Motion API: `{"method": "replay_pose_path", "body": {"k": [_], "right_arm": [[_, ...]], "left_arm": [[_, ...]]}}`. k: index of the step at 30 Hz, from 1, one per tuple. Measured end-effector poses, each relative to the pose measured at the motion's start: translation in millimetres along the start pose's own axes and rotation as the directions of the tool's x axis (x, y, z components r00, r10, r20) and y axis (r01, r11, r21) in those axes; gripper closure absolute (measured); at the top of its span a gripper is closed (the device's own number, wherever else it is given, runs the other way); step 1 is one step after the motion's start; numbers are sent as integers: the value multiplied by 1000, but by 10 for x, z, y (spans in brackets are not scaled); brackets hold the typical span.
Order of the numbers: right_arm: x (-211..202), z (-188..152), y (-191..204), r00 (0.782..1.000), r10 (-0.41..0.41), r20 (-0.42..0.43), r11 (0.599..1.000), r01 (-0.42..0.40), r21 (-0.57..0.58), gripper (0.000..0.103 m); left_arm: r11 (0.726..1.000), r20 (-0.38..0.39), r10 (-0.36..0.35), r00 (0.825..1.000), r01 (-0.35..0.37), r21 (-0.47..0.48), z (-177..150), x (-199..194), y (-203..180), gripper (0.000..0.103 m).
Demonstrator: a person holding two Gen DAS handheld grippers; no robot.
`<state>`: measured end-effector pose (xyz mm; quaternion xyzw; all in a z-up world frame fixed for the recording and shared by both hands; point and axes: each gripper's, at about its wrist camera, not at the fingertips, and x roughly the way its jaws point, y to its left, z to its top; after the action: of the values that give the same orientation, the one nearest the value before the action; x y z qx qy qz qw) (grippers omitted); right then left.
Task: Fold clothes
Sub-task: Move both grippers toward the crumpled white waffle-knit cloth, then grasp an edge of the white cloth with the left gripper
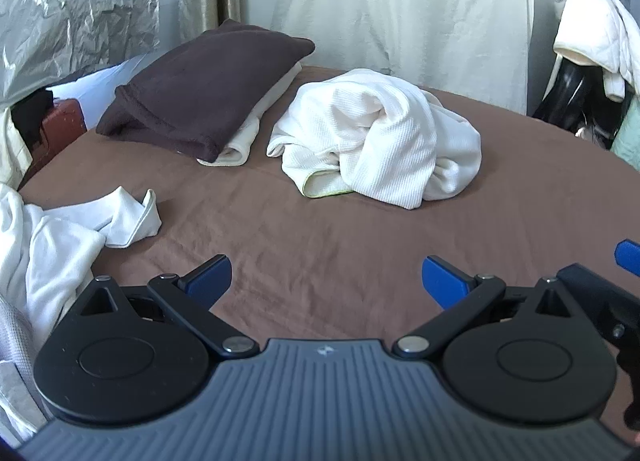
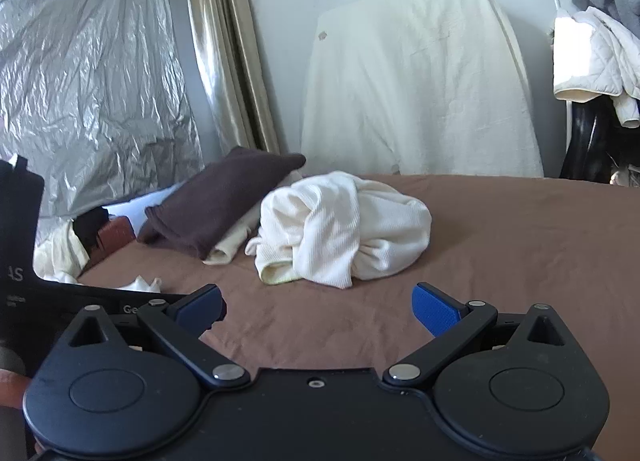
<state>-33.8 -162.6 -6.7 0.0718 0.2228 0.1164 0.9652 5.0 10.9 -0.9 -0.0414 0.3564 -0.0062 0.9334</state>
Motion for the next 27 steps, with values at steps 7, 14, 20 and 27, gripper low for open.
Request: {"method": "replay_pose_path", "body": {"k": [7, 14, 20, 27], "right_arm": [[191, -72, -110, 998, 19, -58, 995, -13, 96, 0], [436, -90, -432, 980, 145, -139, 953, -100, 284, 0], [987, 175, -693, 979, 113, -168, 991, -99, 90, 0], [1702, 632, -1349, 958, 200, -205, 953, -142, 267, 0]], "left_arm": [[997, -48, 70, 996, -71, -7, -74, 83, 68, 0], [997, -4, 81, 997, -81, -17, 47, 331, 80, 0], [986, 19, 82, 996, -84, 146, 592, 930, -183, 2], [990, -15, -144, 989, 144, -2, 1093, 1616, 10, 30]]}}
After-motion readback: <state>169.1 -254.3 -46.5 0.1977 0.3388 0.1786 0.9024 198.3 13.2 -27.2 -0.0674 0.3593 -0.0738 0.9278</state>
